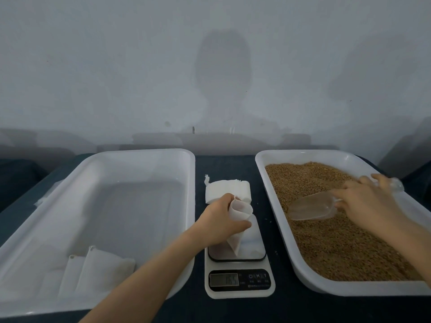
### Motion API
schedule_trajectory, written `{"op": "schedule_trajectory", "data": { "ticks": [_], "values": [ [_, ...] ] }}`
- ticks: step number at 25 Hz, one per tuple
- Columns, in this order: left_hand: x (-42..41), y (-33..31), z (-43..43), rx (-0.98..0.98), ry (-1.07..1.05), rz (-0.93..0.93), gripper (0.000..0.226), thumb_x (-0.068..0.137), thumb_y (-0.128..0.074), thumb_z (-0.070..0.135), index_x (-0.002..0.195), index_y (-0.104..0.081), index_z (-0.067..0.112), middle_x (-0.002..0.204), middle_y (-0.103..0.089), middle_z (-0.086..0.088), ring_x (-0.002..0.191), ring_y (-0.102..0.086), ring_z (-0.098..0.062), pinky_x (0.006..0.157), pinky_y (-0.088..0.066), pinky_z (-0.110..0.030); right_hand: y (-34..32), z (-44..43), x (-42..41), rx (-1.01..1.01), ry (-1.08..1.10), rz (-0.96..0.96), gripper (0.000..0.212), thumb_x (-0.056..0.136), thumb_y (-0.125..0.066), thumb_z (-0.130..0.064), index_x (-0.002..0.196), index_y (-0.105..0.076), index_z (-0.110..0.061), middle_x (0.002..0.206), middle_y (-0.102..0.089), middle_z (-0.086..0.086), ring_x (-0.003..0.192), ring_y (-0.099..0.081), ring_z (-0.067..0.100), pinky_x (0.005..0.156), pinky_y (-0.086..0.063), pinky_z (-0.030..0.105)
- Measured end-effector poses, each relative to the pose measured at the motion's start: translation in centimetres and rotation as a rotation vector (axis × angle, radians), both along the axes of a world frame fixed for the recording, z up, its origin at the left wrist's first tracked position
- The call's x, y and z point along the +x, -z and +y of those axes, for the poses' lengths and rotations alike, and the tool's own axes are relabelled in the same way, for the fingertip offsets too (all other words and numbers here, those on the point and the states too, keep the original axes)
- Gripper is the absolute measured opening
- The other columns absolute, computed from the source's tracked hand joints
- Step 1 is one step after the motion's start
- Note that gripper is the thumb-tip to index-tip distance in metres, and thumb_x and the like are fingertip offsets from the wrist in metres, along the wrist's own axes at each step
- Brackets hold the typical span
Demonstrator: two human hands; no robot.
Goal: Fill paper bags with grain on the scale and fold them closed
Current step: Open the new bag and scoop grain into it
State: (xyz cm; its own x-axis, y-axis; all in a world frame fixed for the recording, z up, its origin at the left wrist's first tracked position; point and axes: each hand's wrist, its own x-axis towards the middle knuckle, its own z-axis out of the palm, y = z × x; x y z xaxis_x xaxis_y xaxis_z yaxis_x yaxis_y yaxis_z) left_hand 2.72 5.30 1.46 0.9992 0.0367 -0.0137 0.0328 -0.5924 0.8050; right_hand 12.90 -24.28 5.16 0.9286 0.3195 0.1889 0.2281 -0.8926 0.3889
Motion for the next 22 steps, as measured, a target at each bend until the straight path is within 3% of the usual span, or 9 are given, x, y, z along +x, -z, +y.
{"op": "schedule_trajectory", "data": {
  "ticks": [5, 8, 10, 13, 16, 18, 22],
  "values": [
    [0.0, 0.0, 0.0, -0.012, 0.006, -0.002, 0.051, 0.079, -0.072, 0.040, 0.120, -0.044, 0.027, 0.103, -0.052, 0.013, 0.091, -0.056, -0.009, 0.071, -0.048, -0.017, 1.2, 0.9, 0.2, 0.072, -0.001, 0.090, 0.035, 0.091, -0.047, -0.049, 0.126, -0.051, -0.047, 0.118, -0.058, -0.019, 0.116, -0.047, 0.010, 0.105, -0.023, 0.040],
    [0.0, 0.1, 0.1, -0.013, 0.003, -0.004, 0.047, 0.078, -0.072, 0.040, 0.114, -0.044, 0.030, 0.100, -0.052, 0.015, 0.089, -0.056, -0.007, 0.070, -0.048, -0.017, 2.0, 0.7, 0.3, 0.226, 0.012, 0.180, 0.032, 0.092, -0.049, -0.045, 0.123, -0.053, -0.046, 0.103, -0.059, -0.020, 0.111, -0.050, 0.011, 0.105, -0.032, 0.042],
    [0.0, 0.0, 0.1, -0.010, 0.005, -0.004, 0.045, 0.078, -0.071, 0.041, 0.110, -0.041, 0.033, 0.096, -0.049, 0.019, 0.085, -0.054, -0.004, 0.065, -0.046, -0.013, 2.2, 0.3, 0.4, 0.372, 0.027, 0.246, 0.029, 0.091, -0.053, -0.040, 0.120, -0.057, -0.043, 0.095, -0.060, -0.021, 0.101, -0.056, 0.011, 0.101, -0.039, 0.045],
    [0.0, 0.0, 0.1, -0.009, 0.005, 0.000, 0.045, 0.079, -0.071, 0.041, 0.109, -0.038, 0.035, 0.092, -0.046, 0.022, 0.083, -0.052, -0.002, 0.062, -0.043, -0.011, 2.1, -0.3, 0.3, 0.511, 0.084, 0.317, 0.030, 0.090, -0.055, -0.042, 0.121, -0.056, -0.044, 0.113, -0.066, -0.016, 0.076, -0.056, 0.001, 0.103, -0.038, 0.048],
    [0.0, -0.1, 0.1, -0.010, 0.005, 0.003, 0.045, 0.079, -0.071, 0.041, 0.109, -0.038, 0.036, 0.092, -0.045, 0.023, 0.083, -0.052, -0.002, 0.062, -0.043, -0.011, 1.9, -1.3, 0.3, 0.548, 0.112, 0.343, 0.029, 0.088, -0.055, -0.047, 0.117, -0.053, -0.051, 0.110, -0.068, -0.014, 0.086, -0.061, 0.005, 0.100, -0.042, 0.049],
    [0.0, 0.0, 0.1, -0.014, 0.006, 0.006, 0.045, 0.079, -0.071, 0.041, 0.110, -0.039, 0.035, 0.094, -0.047, 0.021, 0.084, -0.054, -0.004, 0.065, -0.044, -0.012, 1.6, -1.8, 0.2, 0.588, 0.106, 0.378, 0.030, 0.087, -0.057, -0.047, 0.117, -0.055, -0.050, 0.115, -0.066, -0.014, 0.085, -0.059, 0.003, 0.089, -0.049, 0.040],
    [0.0, 0.0, 0.1, -0.012, 0.004, 0.010, 0.046, 0.078, -0.071, 0.041, 0.111, -0.040, 0.035, 0.098, -0.049, 0.018, 0.087, -0.055, -0.007, 0.068, -0.046, -0.015, 1.0, -2.4, -0.3, 0.676, 0.106, 0.408, 0.032, 0.085, -0.060, -0.043, 0.116, -0.057, -0.047, 0.123, -0.063, -0.010, 0.109, -0.058, 0.015, 0.095, -0.044, 0.043]
  ]
}}
